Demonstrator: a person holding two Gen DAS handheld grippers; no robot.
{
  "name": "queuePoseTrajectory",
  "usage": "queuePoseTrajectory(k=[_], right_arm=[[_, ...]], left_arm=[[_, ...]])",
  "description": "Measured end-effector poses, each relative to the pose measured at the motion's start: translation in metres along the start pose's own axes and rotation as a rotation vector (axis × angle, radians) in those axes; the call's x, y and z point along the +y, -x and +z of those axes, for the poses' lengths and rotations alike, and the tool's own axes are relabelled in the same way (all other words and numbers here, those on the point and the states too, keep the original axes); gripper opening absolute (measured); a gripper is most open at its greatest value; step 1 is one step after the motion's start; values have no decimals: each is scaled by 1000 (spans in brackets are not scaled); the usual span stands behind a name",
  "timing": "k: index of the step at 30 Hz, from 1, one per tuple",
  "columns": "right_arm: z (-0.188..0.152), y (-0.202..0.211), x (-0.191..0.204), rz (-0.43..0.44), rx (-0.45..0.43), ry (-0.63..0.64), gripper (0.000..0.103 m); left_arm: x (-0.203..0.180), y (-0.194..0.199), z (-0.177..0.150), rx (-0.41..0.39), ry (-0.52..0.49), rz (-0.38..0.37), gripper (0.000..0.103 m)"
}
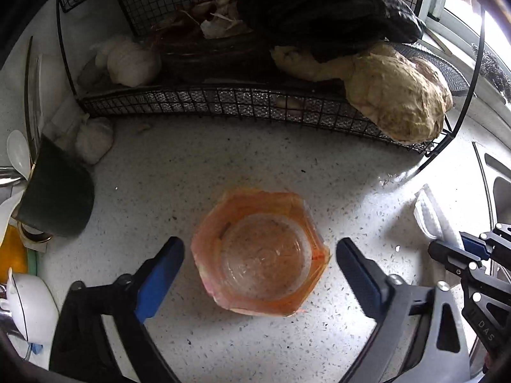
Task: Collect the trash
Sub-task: 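Grasp the white paper towel with the right tool while the left tool grasps the orange cup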
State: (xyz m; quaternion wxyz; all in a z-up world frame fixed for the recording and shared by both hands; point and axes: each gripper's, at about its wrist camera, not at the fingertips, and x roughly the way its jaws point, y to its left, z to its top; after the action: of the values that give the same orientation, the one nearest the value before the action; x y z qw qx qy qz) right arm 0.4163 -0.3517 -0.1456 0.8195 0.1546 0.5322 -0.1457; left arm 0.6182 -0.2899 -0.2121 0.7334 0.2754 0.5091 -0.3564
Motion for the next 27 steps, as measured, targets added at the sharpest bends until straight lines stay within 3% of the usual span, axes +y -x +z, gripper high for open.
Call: queuePoseTrajectory(k=[1, 10, 16, 27], right_arm=[[0, 0, -2, 0, 0, -3, 10], [-9, 22, -8, -15, -7, -7, 10], [-26, 53, 4, -17, -17, 36, 10], [-100, 92, 55, 43, 10, 140, 10]], left_arm=[[-1, -2, 2, 9, 0, -2, 65], [-9, 19, -19, -1, 37, -54, 65], [-11, 48, -54, -15, 71, -17, 65], [-13, 112, -170, 27, 181, -68, 65]])
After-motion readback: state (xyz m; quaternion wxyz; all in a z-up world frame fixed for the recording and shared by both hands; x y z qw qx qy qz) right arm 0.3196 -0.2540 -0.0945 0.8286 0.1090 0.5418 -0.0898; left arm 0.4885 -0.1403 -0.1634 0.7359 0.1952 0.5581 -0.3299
